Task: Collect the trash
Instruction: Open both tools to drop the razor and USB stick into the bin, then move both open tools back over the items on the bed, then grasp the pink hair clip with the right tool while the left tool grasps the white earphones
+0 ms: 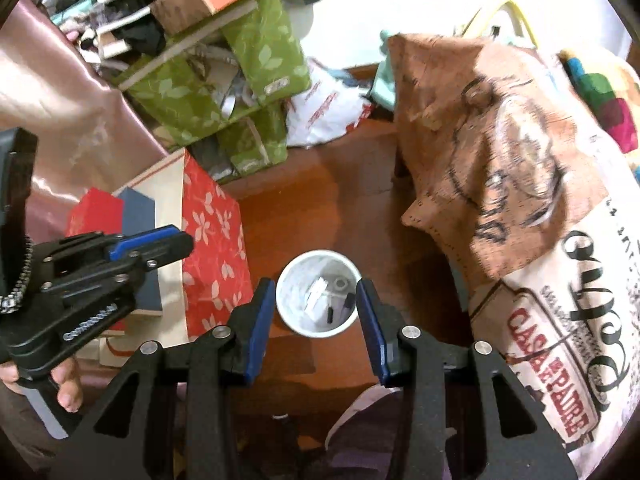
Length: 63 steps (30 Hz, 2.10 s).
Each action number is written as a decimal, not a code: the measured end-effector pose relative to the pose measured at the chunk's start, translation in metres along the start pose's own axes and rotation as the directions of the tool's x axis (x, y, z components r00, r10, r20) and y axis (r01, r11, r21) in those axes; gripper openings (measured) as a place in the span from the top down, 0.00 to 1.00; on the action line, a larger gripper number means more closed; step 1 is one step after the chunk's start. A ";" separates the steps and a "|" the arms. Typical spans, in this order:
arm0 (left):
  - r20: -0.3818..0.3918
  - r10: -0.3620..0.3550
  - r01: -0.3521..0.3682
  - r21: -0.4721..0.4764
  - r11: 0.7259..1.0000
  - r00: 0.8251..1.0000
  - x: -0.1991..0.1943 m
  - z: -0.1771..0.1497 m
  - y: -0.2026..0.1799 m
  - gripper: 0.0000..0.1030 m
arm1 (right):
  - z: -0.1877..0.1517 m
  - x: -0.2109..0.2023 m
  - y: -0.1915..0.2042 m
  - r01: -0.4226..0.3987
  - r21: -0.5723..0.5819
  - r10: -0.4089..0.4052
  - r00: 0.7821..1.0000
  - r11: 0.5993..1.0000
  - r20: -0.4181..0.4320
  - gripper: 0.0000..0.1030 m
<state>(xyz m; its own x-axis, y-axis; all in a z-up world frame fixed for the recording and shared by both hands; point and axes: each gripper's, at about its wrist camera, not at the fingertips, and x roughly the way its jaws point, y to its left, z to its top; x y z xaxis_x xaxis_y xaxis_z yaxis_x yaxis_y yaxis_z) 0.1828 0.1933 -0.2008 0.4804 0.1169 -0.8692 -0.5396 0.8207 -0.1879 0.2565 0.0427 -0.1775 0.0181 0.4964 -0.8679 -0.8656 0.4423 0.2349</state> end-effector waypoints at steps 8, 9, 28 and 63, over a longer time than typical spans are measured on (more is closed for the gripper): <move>0.165 -0.039 0.026 0.085 0.996 0.985 -0.060 0.013 -0.057 0.78 | -0.010 -0.072 -0.032 0.008 0.069 -0.018 0.988 0.998 0.151 0.63; 0.186 -0.045 0.027 0.097 0.995 0.981 -0.067 0.015 -0.066 0.77 | -0.013 -0.085 -0.037 0.018 0.078 -0.032 0.983 0.997 0.179 0.63; 0.343 -0.197 0.091 0.302 0.949 0.918 -0.120 0.032 -0.252 0.40 | -0.083 -0.257 -0.147 0.251 0.249 -0.345 0.798 0.936 0.493 0.39; -0.014 -0.281 0.254 0.470 0.845 0.960 0.144 0.096 -0.452 0.29 | -0.112 -0.148 -0.376 0.236 0.547 -0.413 0.882 0.803 0.226 0.39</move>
<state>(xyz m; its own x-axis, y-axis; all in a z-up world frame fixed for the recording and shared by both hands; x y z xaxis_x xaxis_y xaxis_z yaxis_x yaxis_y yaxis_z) 0.5621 -0.1072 -0.1978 0.6030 -0.1259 -0.7877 -0.0087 0.9864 -0.1643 0.5225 -0.2807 -0.1866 0.4868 0.4238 -0.7638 -0.4174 0.8810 0.2229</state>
